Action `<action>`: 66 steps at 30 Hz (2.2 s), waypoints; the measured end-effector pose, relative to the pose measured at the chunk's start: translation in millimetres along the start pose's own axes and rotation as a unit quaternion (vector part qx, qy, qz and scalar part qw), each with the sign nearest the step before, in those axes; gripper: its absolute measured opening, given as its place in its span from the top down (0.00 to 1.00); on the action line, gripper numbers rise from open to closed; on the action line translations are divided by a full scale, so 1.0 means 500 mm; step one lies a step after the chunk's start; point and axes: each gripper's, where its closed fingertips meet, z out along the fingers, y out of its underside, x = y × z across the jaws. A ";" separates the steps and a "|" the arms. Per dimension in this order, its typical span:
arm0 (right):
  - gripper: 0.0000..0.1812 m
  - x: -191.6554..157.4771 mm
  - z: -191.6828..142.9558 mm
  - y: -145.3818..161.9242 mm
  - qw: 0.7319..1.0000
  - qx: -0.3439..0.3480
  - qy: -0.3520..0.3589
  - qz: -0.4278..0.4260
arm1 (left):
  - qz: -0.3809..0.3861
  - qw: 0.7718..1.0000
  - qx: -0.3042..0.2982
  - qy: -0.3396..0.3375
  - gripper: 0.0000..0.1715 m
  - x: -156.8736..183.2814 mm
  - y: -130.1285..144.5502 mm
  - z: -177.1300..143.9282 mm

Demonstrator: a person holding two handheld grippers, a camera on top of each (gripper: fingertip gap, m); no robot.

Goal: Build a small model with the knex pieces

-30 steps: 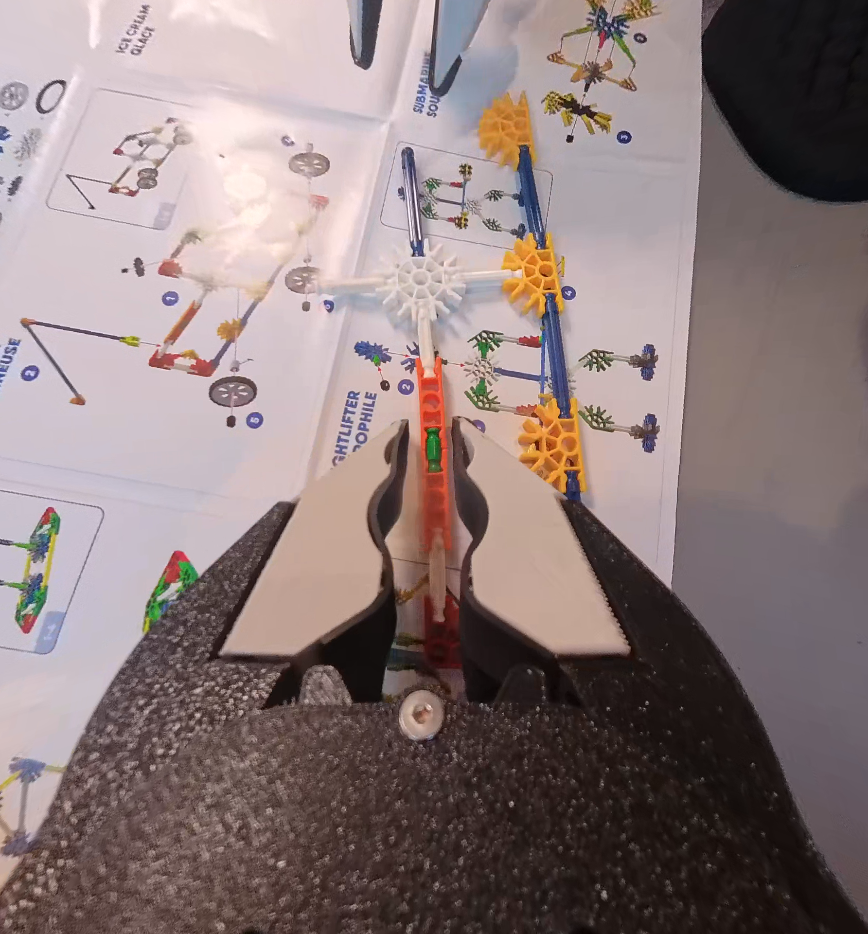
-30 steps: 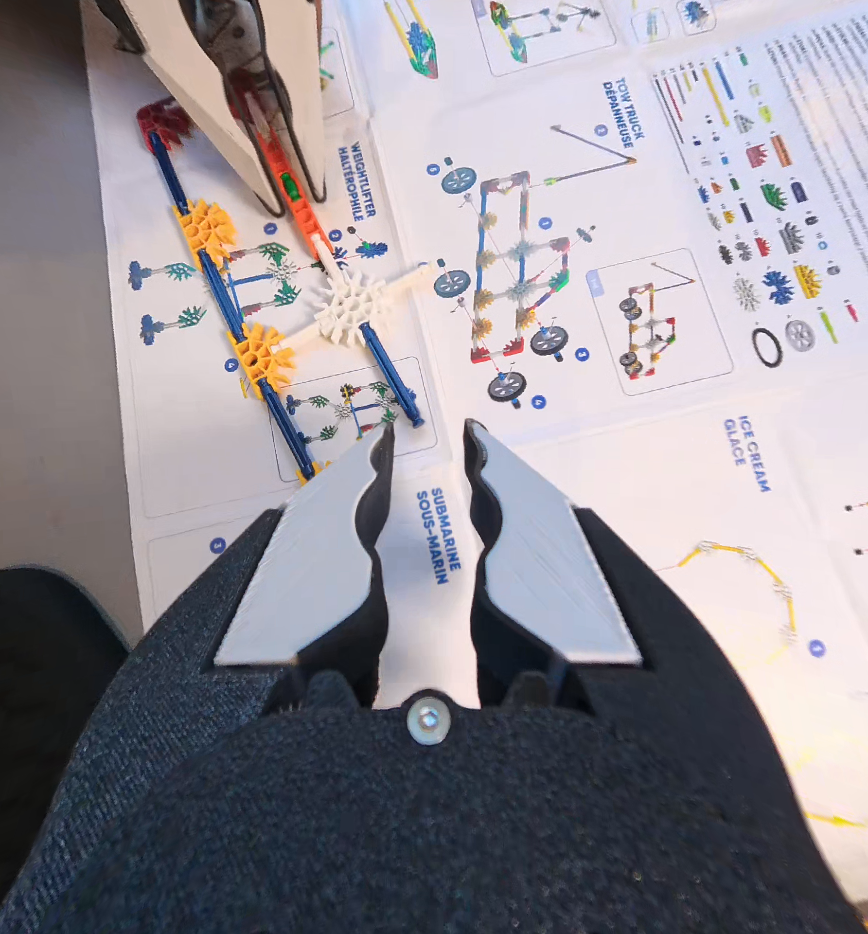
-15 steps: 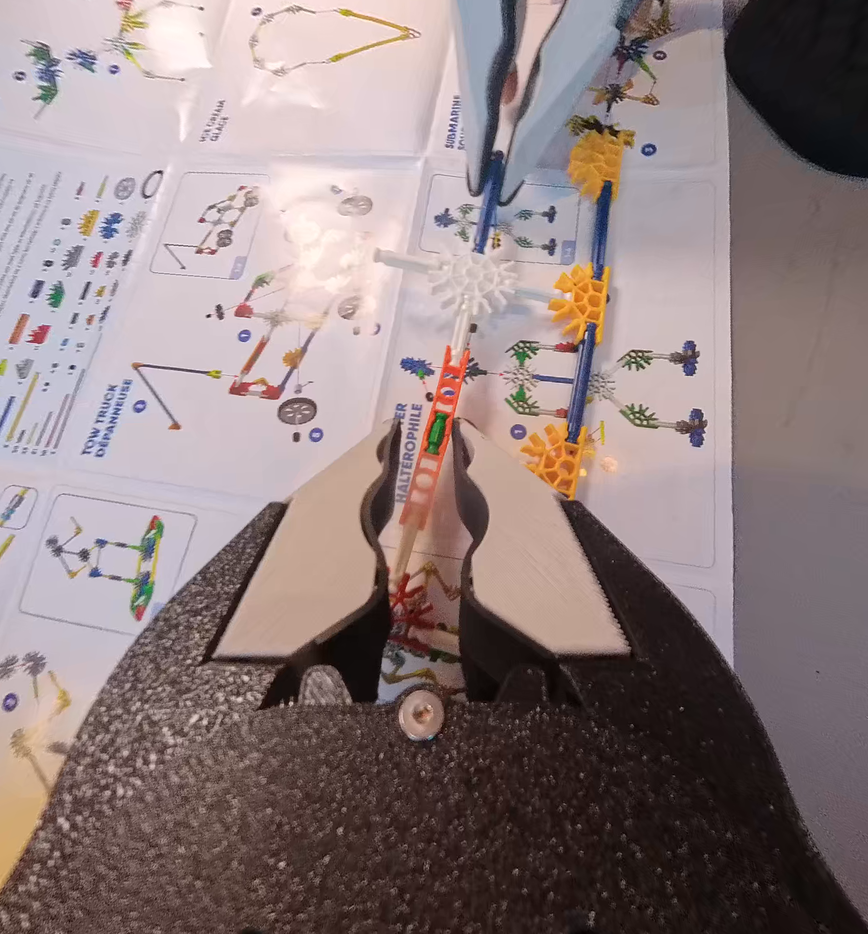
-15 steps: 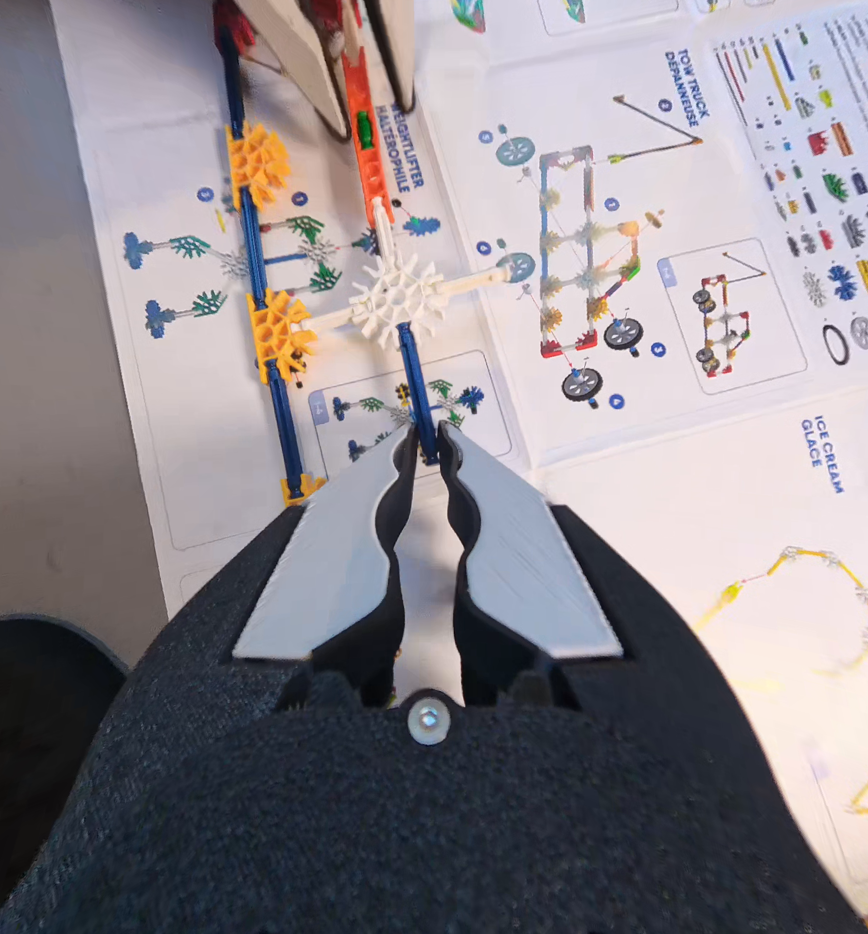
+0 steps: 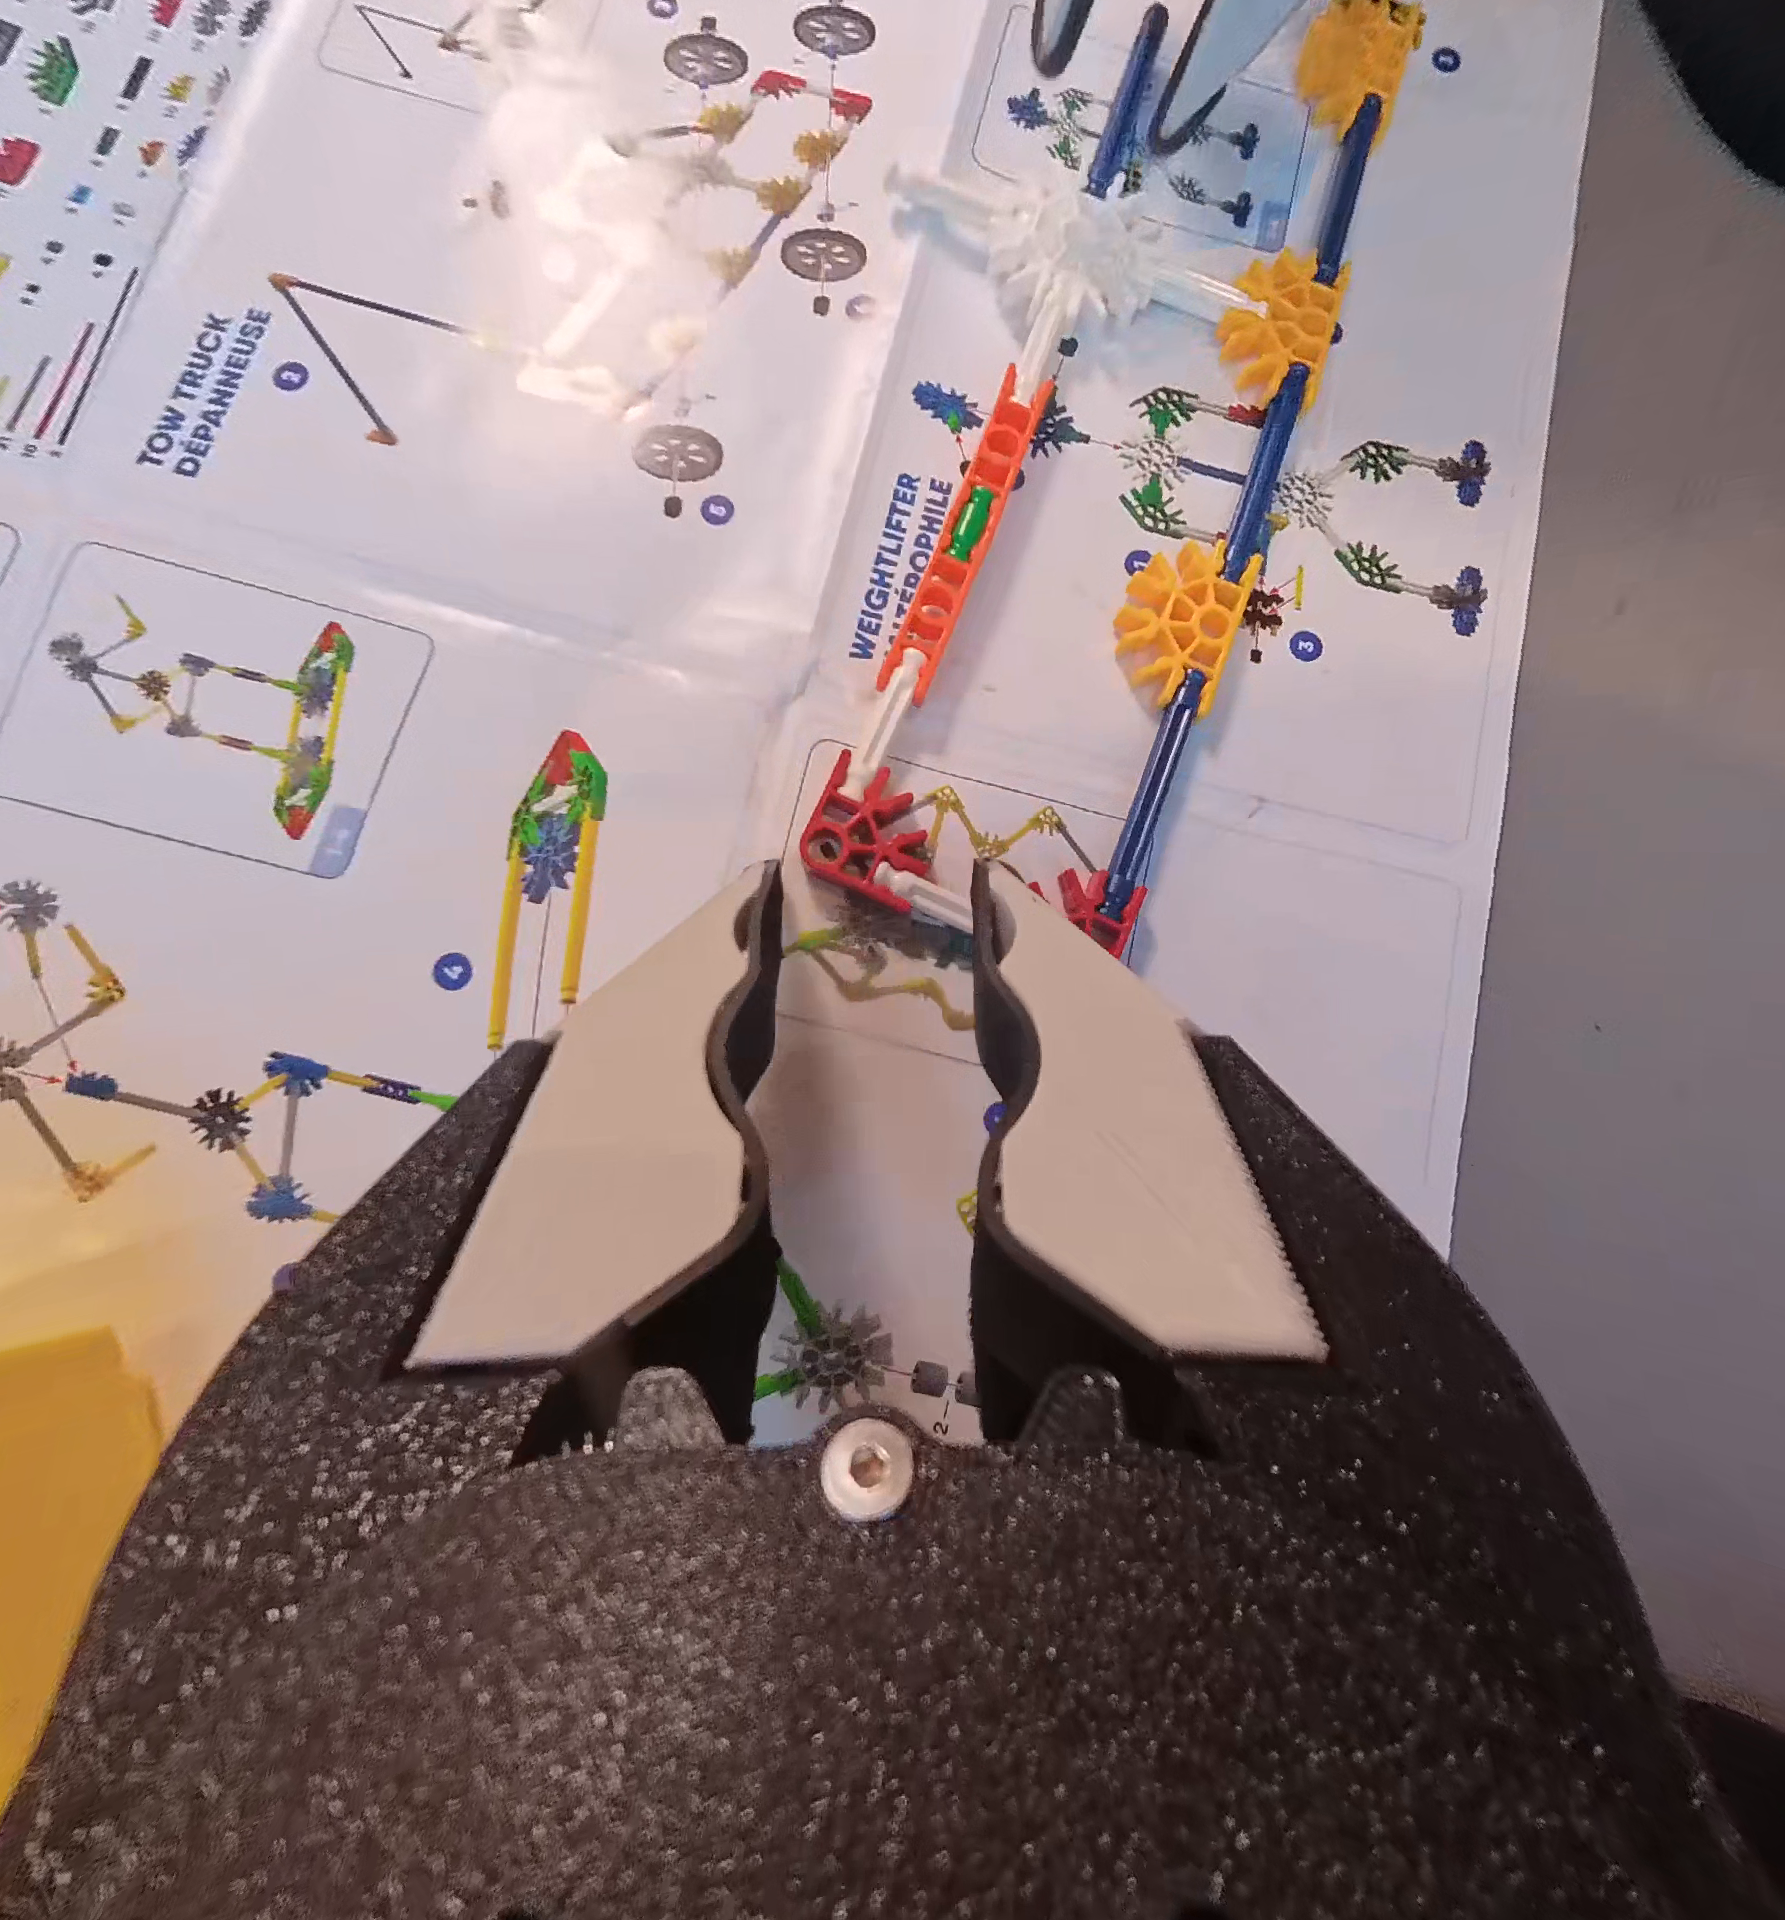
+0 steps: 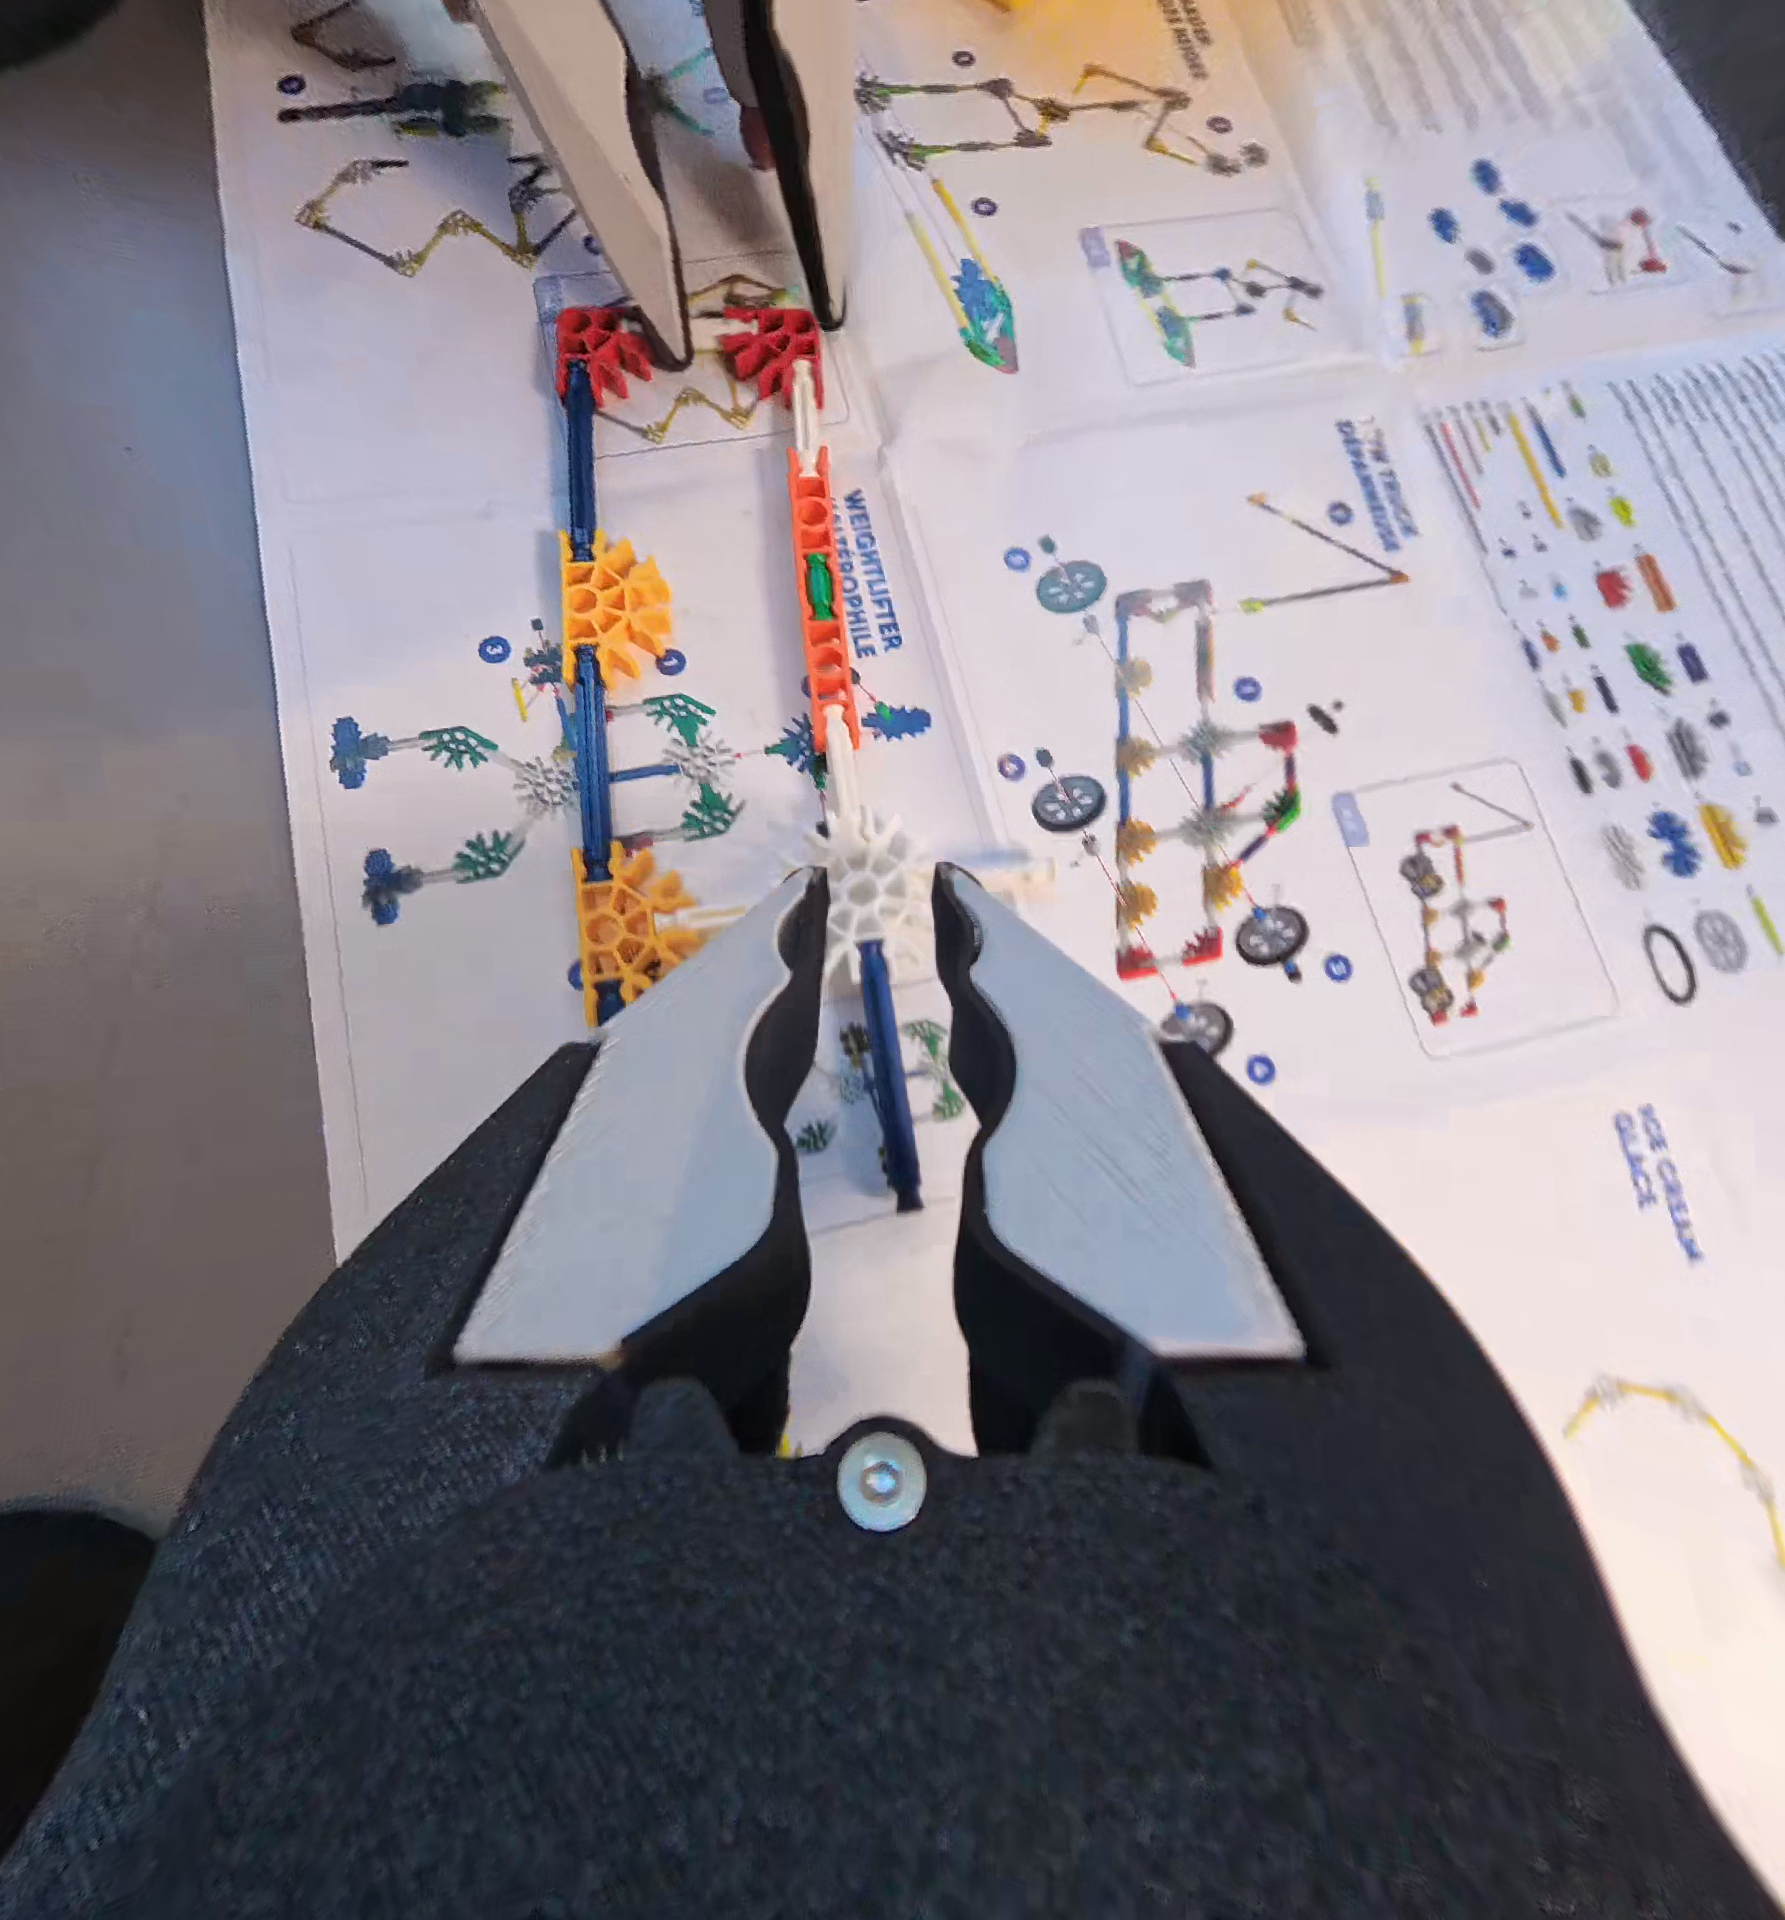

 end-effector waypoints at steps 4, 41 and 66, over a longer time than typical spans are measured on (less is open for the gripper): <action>0.89 -0.004 0.051 -0.016 0.999 -0.028 -0.010 -0.037 | -0.001 1.000 -0.003 0.016 0.84 0.010 0.004 -0.006; 0.87 -0.028 0.068 -0.016 0.998 -0.055 -0.020 0.015 | -0.035 0.999 0.014 0.000 0.90 0.042 -0.007 0.006; 0.78 0.030 -0.058 -0.134 0.962 0.134 0.186 -0.147 | -0.130 0.965 0.222 0.045 0.98 -0.008 -0.101 -0.073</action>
